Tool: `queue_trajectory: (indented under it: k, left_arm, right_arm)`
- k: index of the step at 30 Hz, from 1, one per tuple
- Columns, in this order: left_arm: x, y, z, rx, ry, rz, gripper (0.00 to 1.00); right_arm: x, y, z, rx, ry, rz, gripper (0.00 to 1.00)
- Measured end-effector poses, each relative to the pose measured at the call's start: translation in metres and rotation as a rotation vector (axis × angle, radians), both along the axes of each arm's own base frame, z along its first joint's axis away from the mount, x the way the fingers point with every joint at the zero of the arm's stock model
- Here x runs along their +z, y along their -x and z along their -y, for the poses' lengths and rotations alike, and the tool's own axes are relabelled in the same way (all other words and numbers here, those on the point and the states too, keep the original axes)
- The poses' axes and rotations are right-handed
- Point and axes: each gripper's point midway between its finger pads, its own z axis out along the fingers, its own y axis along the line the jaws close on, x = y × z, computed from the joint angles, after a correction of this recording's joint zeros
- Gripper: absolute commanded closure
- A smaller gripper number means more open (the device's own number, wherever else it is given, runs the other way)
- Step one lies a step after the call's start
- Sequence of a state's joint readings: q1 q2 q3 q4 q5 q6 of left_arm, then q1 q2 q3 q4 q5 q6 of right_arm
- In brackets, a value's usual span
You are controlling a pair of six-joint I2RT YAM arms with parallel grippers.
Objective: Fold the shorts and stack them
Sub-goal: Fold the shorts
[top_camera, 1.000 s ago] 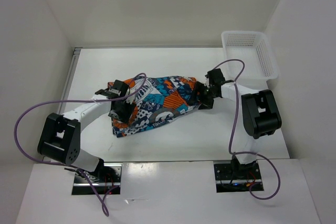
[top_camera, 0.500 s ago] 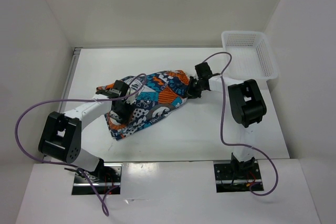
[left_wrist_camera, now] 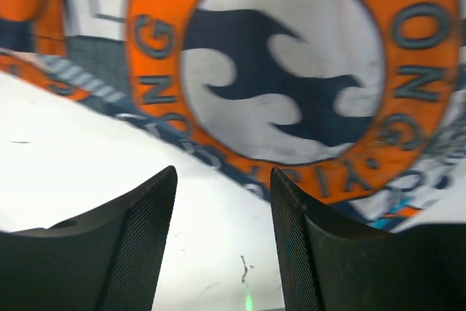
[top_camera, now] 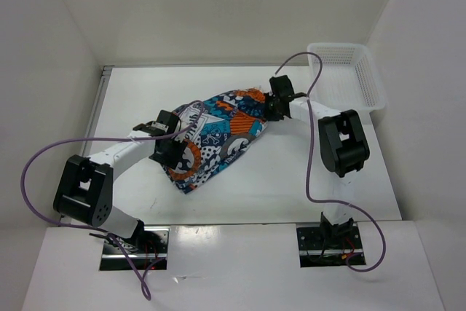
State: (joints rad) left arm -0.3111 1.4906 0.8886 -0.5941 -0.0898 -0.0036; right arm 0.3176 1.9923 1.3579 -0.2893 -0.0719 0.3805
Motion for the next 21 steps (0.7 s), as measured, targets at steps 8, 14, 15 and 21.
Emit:
queue_trajectory:
  k: [8,14,15,21]
  left_arm:
    - [0.014,-0.030,-0.003,0.025,-0.023,0.114,0.33]
    - [0.036,-0.066,-0.004,0.069,0.035,0.179,0.29]
    - [0.041,-0.077,-0.003,0.076,0.050,0.195,0.29]
    - [0.050,-0.121,0.010,0.071,0.119,0.228,0.29]
  right_arm:
    - [0.067,-0.020,0.023,0.016,0.126,0.202,1.00]
    - [0.119,-0.020,0.041,0.020,0.198,0.335,1.00]
    - [0.125,-0.018,0.044,0.020,0.206,0.349,1.00]
    - [0.110,0.006,0.050,0.055,0.195,0.330,0.98]
